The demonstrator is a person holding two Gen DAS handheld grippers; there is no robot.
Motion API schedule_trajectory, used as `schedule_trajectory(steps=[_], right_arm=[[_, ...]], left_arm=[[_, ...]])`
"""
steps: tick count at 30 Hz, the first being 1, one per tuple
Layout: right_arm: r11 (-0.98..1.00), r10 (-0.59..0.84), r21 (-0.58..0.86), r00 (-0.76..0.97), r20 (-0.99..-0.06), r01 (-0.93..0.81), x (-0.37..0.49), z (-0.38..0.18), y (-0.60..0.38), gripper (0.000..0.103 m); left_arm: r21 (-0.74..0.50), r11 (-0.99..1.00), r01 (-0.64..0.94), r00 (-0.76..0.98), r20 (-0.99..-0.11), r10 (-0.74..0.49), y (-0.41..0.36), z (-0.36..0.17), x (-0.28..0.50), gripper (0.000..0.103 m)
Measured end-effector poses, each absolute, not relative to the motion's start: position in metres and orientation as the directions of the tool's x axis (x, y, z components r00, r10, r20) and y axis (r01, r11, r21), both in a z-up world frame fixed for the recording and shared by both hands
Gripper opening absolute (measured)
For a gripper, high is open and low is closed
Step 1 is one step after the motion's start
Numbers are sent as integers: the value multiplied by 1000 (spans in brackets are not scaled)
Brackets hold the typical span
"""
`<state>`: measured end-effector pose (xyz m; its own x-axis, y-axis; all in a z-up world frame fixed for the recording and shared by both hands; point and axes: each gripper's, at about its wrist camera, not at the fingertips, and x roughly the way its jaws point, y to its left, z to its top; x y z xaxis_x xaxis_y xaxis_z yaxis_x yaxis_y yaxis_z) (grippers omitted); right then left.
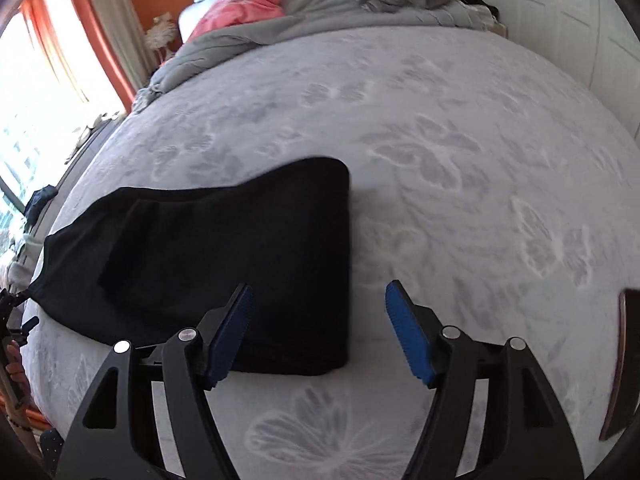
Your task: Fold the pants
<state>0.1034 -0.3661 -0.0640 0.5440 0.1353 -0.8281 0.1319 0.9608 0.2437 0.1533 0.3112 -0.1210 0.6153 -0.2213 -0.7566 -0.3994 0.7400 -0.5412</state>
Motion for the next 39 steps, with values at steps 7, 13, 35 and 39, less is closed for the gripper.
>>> schedule_trajectory(steps=[7, 13, 35, 39], right_arm=[[868, 323, 471, 539, -778, 160, 111, -106, -363, 79], [830, 384, 539, 553, -739, 145, 121, -98, -357, 20], [968, 242, 159, 567, -787, -193, 13, -28, -278, 65], [950, 221, 65, 509, -832, -306, 33, -65, -209, 65]], left_arm=[[-577, 669, -468, 663, -730, -165, 328, -131, 177, 82], [-585, 666, -462, 630, -746, -218, 333, -134, 203, 11], [-546, 725, -419, 563, -783, -264, 276, -127, 92, 27], [-556, 717, -419, 568, -777, -271, 273, -131, 99, 40]])
